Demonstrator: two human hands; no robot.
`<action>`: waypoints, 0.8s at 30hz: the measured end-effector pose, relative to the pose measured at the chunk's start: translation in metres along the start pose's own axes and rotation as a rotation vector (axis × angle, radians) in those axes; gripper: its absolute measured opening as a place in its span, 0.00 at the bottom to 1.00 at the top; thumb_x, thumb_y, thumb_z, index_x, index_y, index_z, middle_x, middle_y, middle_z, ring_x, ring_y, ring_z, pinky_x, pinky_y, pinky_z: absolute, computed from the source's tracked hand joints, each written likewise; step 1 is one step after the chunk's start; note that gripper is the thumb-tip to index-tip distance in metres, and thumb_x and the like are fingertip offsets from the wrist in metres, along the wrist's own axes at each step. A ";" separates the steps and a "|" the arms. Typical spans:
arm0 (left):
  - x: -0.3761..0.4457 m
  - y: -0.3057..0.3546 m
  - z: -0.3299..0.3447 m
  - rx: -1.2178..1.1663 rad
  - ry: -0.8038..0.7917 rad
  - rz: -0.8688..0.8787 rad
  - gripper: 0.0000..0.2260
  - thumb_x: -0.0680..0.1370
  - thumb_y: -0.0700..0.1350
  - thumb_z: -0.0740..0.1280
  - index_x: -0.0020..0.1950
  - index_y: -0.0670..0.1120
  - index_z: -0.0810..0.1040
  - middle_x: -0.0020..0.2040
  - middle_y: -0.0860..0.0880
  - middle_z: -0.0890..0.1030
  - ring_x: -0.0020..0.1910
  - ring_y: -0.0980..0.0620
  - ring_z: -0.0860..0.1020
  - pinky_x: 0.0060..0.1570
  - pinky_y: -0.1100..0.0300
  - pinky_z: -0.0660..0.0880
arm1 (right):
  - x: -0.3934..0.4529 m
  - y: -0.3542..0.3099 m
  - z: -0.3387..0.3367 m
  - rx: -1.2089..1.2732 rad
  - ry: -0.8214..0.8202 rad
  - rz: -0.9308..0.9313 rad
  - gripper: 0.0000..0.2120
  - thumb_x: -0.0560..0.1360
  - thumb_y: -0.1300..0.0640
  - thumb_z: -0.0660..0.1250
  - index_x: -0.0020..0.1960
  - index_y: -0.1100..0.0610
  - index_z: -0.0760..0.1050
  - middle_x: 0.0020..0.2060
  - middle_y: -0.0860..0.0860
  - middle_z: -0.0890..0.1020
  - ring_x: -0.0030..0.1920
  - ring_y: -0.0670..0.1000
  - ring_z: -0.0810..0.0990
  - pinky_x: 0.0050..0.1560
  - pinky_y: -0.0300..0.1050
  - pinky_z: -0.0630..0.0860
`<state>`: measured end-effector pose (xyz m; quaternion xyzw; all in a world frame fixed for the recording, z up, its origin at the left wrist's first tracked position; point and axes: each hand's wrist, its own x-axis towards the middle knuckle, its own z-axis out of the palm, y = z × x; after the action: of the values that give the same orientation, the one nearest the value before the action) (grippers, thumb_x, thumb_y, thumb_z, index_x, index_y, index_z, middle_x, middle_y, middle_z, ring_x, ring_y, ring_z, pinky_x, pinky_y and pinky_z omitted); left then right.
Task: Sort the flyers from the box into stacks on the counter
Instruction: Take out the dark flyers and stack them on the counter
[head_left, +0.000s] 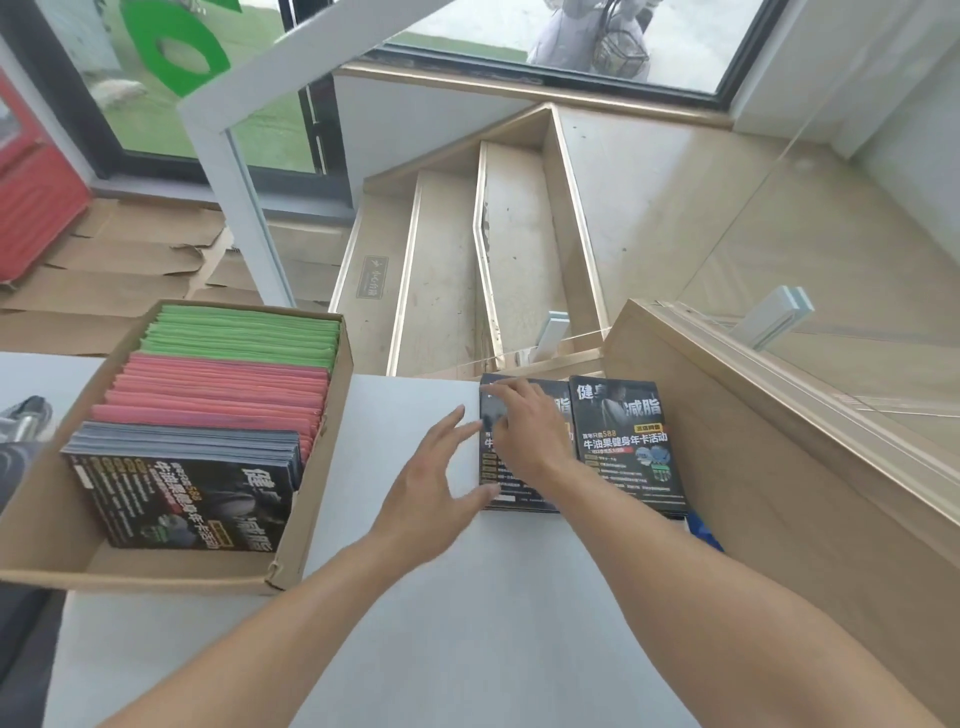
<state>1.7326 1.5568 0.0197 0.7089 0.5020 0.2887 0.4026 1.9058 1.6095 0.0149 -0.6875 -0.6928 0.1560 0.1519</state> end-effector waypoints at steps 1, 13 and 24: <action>-0.008 0.004 -0.014 -0.021 0.068 0.044 0.27 0.75 0.47 0.76 0.72 0.56 0.73 0.78 0.62 0.64 0.75 0.66 0.63 0.72 0.65 0.61 | -0.007 -0.007 0.004 0.025 0.010 -0.025 0.24 0.77 0.65 0.62 0.71 0.50 0.75 0.67 0.48 0.76 0.68 0.52 0.71 0.71 0.48 0.65; -0.084 -0.066 -0.184 0.412 0.470 -0.060 0.22 0.80 0.44 0.70 0.74 0.52 0.73 0.76 0.54 0.70 0.77 0.54 0.63 0.78 0.49 0.60 | -0.051 -0.166 0.018 -0.003 0.029 -0.519 0.21 0.80 0.61 0.63 0.72 0.52 0.75 0.65 0.49 0.80 0.66 0.53 0.74 0.68 0.49 0.68; -0.112 -0.106 -0.197 0.718 0.352 -0.190 0.32 0.82 0.55 0.61 0.83 0.52 0.52 0.84 0.52 0.49 0.82 0.50 0.40 0.81 0.49 0.44 | -0.066 -0.225 0.067 -0.349 0.025 -0.500 0.29 0.79 0.51 0.63 0.78 0.57 0.66 0.74 0.53 0.71 0.73 0.57 0.69 0.73 0.54 0.65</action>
<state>1.4850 1.5249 0.0286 0.6948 0.6952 0.1735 0.0623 1.6744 1.5421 0.0502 -0.5130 -0.8551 -0.0160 0.0735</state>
